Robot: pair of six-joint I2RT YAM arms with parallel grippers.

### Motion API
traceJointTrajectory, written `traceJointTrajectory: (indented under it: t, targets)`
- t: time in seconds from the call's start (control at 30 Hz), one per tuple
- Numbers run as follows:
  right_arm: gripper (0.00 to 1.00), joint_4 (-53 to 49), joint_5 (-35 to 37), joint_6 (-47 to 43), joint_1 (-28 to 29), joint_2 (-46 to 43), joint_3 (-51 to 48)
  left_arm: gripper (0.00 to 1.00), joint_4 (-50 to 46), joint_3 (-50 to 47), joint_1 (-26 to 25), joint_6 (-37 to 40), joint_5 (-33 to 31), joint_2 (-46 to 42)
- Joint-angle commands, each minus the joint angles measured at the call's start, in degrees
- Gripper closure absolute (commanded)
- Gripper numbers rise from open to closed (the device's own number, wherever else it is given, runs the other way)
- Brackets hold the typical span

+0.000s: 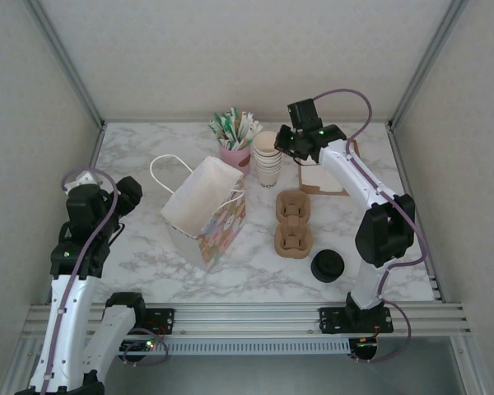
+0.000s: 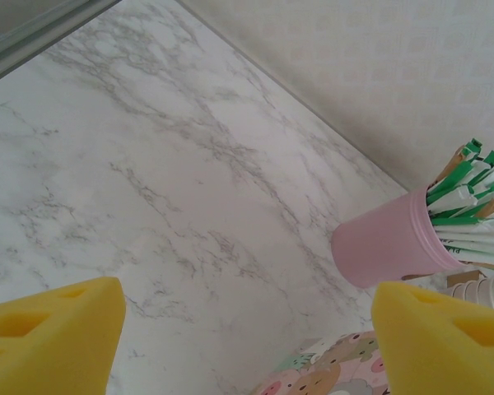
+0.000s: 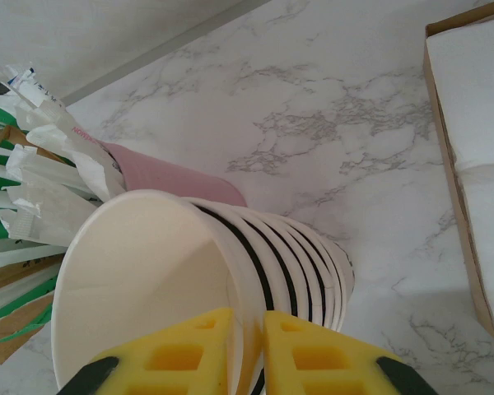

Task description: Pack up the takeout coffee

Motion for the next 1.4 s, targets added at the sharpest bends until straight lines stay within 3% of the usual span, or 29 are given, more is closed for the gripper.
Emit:
traceJointTrajectory:
  t: [0.0,0.57,0.83,1.13,1.37]
  targets:
    - [0.83,-1.4,2.2,-0.3,0.8,0.4,2.2,0.22,-0.5,-0.4,0.5,-0.4,-0.5,-0.2]
    - [0.93,-4.7,2.3,-2.4,0.8,0.9,6.0,0.20,-0.7,-0.3,0.5,-0.4,-0.8,0.1]
    - [1.00,-10.0,3.3,-4.5,0.8,-0.3,12.3,0.20,-0.8,-0.1,0.6,-0.4,-0.9,0.0]
    - [1.00,-13.2,3.0,-6.5,0.9,-8.2,18.7,0.19,-0.8,-0.3,0.5,-0.5,-1.0,0.1]
    - [1.00,-12.9,1.4,-6.3,1.6,-21.2,10.0,0.19,-0.8,-0.3,0.5,-0.6,-0.8,0.8]
